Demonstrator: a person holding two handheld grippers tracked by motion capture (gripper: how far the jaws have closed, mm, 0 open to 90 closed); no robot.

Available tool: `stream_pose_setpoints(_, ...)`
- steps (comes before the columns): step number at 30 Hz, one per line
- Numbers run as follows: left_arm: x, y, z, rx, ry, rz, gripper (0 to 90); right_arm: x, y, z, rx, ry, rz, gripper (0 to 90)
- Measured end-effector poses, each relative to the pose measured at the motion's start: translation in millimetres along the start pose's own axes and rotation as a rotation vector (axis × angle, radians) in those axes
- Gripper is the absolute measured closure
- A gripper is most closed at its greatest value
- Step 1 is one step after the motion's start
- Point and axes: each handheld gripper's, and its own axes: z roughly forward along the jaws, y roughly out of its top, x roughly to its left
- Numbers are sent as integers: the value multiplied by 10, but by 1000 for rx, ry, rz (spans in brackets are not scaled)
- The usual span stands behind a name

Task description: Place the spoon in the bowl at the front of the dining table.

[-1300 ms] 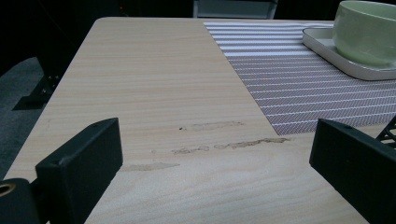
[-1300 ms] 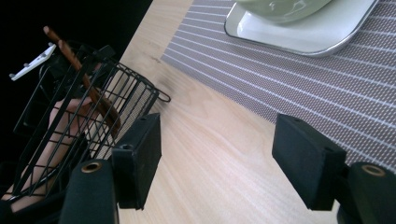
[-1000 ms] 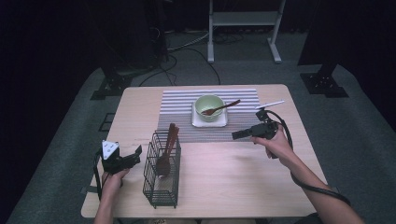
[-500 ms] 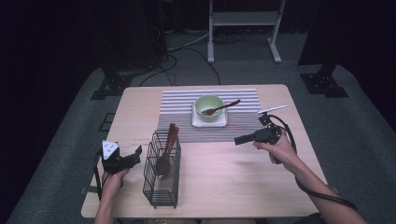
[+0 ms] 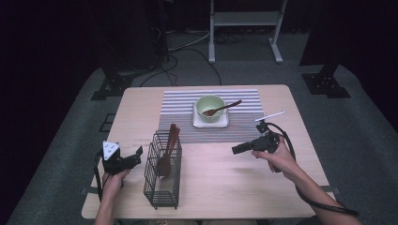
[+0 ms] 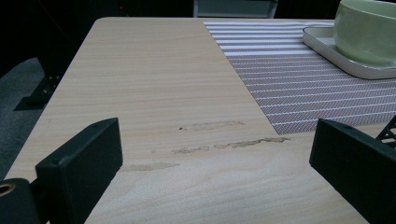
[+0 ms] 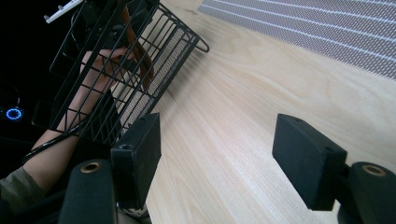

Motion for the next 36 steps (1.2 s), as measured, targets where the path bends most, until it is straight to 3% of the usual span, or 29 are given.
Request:
stream_pose_setpoints(3,2,0,-1,0,0,1,17,-41,-75,20,-8,24,14,311)
stream_pose_setpoints(6,4,0,-2,1,1,0,17,-67,-130,11,-11,11,11,313)
stream_pose_setpoints(16,0,0,-1,2,6,2,17,-134,-399,-103,-53,46,43,311)
stream_pose_setpoints(36,-4,0,-2,0,6,-1,17,-64,-671,4,-69,96,41,306)
